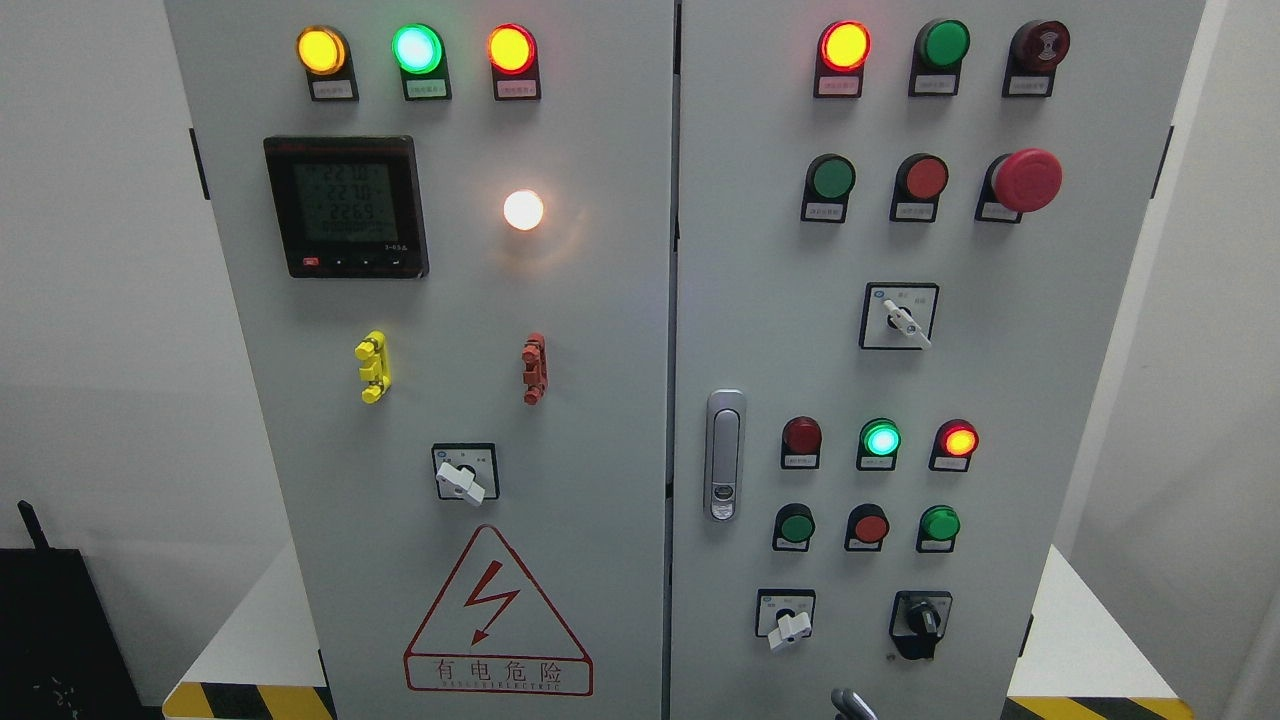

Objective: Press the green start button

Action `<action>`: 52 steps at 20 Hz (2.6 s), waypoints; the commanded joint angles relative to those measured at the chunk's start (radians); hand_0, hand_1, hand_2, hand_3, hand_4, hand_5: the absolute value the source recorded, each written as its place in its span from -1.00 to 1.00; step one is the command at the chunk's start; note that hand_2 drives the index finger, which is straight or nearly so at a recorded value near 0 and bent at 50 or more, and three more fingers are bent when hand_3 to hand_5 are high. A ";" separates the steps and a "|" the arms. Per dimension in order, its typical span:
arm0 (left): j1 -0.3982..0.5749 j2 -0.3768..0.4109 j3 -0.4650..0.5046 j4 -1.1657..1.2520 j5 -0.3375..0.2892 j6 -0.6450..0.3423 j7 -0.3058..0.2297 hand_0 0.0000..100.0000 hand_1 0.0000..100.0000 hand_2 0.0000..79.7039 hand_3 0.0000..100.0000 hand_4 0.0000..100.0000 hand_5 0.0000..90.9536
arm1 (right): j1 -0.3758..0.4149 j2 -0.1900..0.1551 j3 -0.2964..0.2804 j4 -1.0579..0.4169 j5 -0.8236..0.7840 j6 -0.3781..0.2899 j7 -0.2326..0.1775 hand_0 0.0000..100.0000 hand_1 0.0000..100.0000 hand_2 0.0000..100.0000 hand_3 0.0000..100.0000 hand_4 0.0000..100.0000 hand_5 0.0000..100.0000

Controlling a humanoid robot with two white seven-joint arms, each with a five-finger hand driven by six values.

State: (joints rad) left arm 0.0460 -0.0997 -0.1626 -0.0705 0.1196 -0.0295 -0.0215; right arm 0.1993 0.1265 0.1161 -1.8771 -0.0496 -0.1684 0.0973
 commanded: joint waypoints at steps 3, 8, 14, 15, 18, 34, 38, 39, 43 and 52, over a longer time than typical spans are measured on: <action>0.001 0.000 0.000 0.000 0.000 0.000 0.000 -0.76 0.11 -1.00 -1.00 -1.00 -1.00 | -0.001 0.001 -0.001 -0.008 -0.001 0.007 -0.001 -0.65 -0.70 -1.00 -1.00 -1.00 -1.00; 0.000 0.000 0.000 0.000 0.000 0.000 0.000 -0.76 0.11 -1.00 -1.00 -1.00 -1.00 | -0.004 0.001 -0.003 -0.010 0.000 0.004 -0.001 -0.65 -0.70 -1.00 -1.00 -1.00 -1.00; 0.000 0.000 0.000 0.000 0.000 0.000 0.000 -0.76 0.11 -1.00 -1.00 -1.00 -1.00 | -0.023 -0.001 -0.018 -0.025 0.014 -0.002 -0.002 -0.68 -0.67 -1.00 -1.00 -1.00 -1.00; 0.001 0.000 0.000 0.000 0.000 0.000 0.000 -0.76 0.11 -1.00 -1.00 -1.00 -1.00 | -0.029 -0.001 -0.018 -0.025 0.016 -0.003 -0.002 -0.68 -0.66 -1.00 -1.00 -1.00 -1.00; 0.000 0.000 0.000 0.000 0.000 0.000 0.000 -0.76 0.11 -1.00 -1.00 -1.00 -1.00 | -0.055 0.001 -0.022 -0.020 0.080 -0.008 -0.008 -0.69 -0.64 -1.00 -1.00 -1.00 -1.00; 0.000 0.000 0.000 0.000 0.000 0.000 0.000 -0.76 0.11 -1.00 -1.00 -1.00 -1.00 | -0.129 0.002 -0.055 -0.013 0.581 -0.086 -0.073 -0.62 -0.40 -1.00 -0.14 -0.22 -0.64; 0.000 0.000 0.000 0.000 0.000 0.000 0.000 -0.76 0.11 -1.00 -1.00 -1.00 -1.00 | -0.144 0.002 -0.082 -0.013 0.701 -0.095 -0.109 -0.52 -0.41 -1.00 0.10 0.01 -0.28; 0.000 0.000 0.000 0.000 0.000 0.000 0.000 -0.76 0.11 -1.00 -1.00 -1.00 -1.00 | -0.149 0.002 -0.082 -0.011 0.723 -0.095 -0.114 -0.46 -0.40 -1.00 0.14 0.06 -0.19; 0.000 0.000 0.000 0.000 0.000 0.000 0.000 -0.76 0.11 -1.00 -1.00 -1.00 -1.00 | -0.176 0.002 -0.093 -0.004 0.816 -0.095 -0.116 -0.27 -0.38 -1.00 0.20 0.17 0.01; 0.000 0.000 0.000 0.000 0.000 0.000 0.000 -0.76 0.11 -1.00 -1.00 -1.00 -1.00 | -0.230 0.004 -0.104 0.003 1.065 -0.095 -0.145 0.03 -0.32 -1.00 0.28 0.30 0.31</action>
State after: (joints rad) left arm 0.0462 -0.0997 -0.1626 -0.0706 0.1197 -0.0294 -0.0215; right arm 0.0095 0.1285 0.0197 -1.8832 0.8754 -0.2649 -0.0385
